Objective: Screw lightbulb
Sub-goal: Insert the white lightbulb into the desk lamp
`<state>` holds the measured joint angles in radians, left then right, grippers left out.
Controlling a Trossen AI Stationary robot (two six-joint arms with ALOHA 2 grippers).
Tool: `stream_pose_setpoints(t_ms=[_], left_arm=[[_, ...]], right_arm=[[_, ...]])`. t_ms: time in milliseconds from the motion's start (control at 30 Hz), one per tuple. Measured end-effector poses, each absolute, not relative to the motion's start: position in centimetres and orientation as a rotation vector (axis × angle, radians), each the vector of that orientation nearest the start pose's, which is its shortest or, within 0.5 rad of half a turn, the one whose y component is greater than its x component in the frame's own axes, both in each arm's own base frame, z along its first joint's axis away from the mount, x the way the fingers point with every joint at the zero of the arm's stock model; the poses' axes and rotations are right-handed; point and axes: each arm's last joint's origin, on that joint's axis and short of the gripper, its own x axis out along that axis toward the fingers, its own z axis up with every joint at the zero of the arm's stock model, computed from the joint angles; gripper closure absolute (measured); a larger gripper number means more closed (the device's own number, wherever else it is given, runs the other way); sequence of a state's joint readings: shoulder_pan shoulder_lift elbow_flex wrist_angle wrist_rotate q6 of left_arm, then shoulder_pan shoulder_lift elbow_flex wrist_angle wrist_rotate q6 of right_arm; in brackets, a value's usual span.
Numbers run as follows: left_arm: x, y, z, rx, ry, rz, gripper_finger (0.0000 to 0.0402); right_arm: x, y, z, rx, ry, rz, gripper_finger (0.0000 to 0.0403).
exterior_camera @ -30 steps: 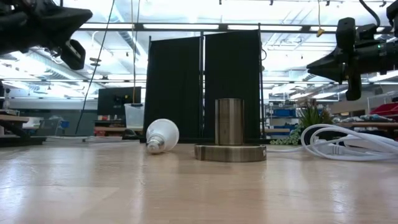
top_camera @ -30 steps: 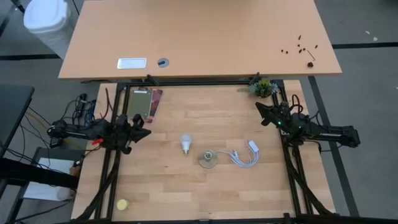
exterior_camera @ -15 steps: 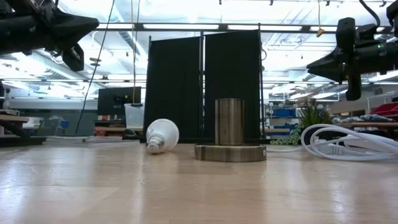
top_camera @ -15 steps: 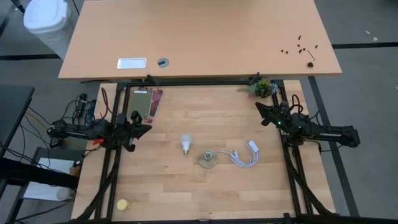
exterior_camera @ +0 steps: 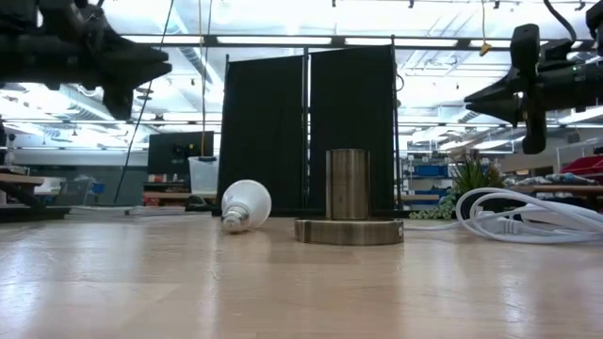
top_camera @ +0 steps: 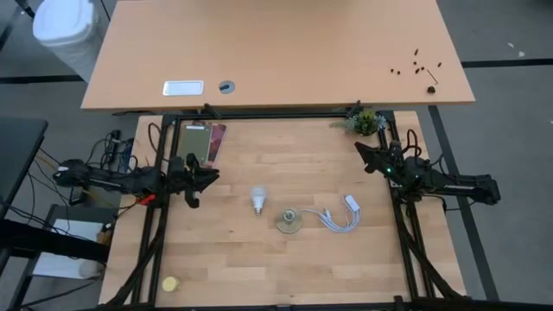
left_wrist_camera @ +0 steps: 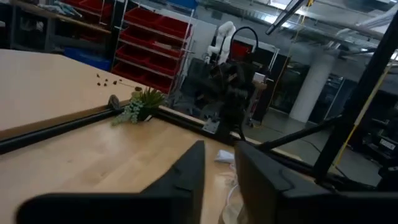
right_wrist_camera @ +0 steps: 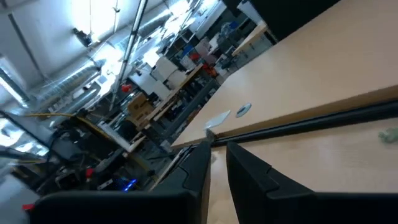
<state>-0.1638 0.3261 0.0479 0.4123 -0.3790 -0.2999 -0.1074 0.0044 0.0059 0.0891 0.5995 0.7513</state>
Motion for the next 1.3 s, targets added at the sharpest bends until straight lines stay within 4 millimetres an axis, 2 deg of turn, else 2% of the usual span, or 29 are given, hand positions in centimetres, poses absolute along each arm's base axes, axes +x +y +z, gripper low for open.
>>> stream_pose_setpoints(t_ms=[167, 467, 867, 1300], left_arm=[[13.4, -1.1, 19.8, -0.316, -0.095, 0.202, 0.0253], [18.1, -2.1, 20.6, -0.245, 0.089, 0.219, 0.0249], [22.9, -2.9, 20.2, -0.231, 0.25, 0.243, 0.025], [24.1, -3.1, 22.2, -0.18, 0.206, 0.227, 0.025]], right_arm=[[9.3, -2.3, 17.6, 0.722, -0.314, -0.495, 0.0341], [9.1, -1.5, 19.8, 0.531, -0.417, -0.207, 0.0341], [9.1, -1.5, 19.9, 0.403, -0.408, -0.202, 0.0341], [9.2, -1.7, 19.3, 0.378, -0.351, -0.288, 0.0341]])
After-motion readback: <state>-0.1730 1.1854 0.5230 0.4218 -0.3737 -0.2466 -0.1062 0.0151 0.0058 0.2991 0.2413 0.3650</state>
